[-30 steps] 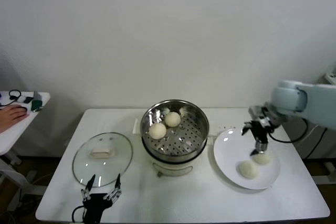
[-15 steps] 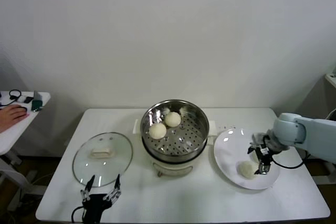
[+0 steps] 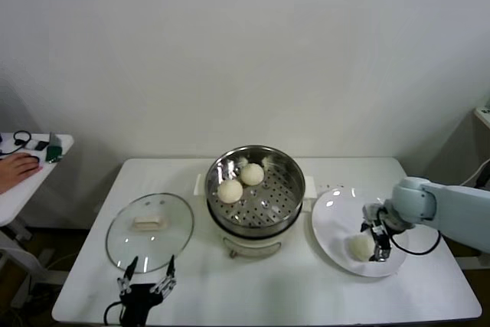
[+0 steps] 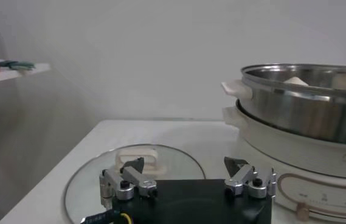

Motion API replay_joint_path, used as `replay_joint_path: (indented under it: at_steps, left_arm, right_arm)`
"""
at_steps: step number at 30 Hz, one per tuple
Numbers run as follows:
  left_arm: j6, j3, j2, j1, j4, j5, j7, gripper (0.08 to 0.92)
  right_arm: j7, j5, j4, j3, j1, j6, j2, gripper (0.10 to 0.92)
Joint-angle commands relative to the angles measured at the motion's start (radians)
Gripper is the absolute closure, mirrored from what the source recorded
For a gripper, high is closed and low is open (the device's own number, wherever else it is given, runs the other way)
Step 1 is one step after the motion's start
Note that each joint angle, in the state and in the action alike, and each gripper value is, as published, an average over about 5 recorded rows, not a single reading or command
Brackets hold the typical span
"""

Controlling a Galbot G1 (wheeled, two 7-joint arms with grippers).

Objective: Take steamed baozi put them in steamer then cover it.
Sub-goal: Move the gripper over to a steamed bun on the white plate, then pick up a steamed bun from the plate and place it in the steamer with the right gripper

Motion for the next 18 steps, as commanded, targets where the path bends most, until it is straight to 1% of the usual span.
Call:
replay_joint_path:
  at_steps: [1,6,9,14,18]
  left_arm:
    - [0.002,0.001,-0.002,0.001,0.0,0.002,-0.001,0.177]
    - [0.004,0.001,-0.004,0.004,-0.002,0.004,-0.002,0.177]
    - [0.005,0.0,-0.005,0.006,-0.003,0.008,-0.002,0.177]
    - [0.005,0.002,-0.011,0.009,-0.008,0.019,-0.002,0.177]
    - [0.001,0.006,-0.017,0.015,-0.008,0.026,-0.004,0.177]
  right_arm:
    - [-0.002,-0.008,-0.014,0.021,-0.029,-0.001,0.003,0.302]
    - [-0.034,-0.019,-0.021,0.013,0.016,0.03,0.007,0.321]
    - [-0.08,-0.022,-0.024,-0.056,0.137,0.081,0.023,0.321]
    - [-0.192,-0.024,-0.048,-0.246,0.462,0.252,0.113,0.321]
    - [-0.24,-0.019,-0.057,-0.283,0.639,0.397,0.197,0.321]
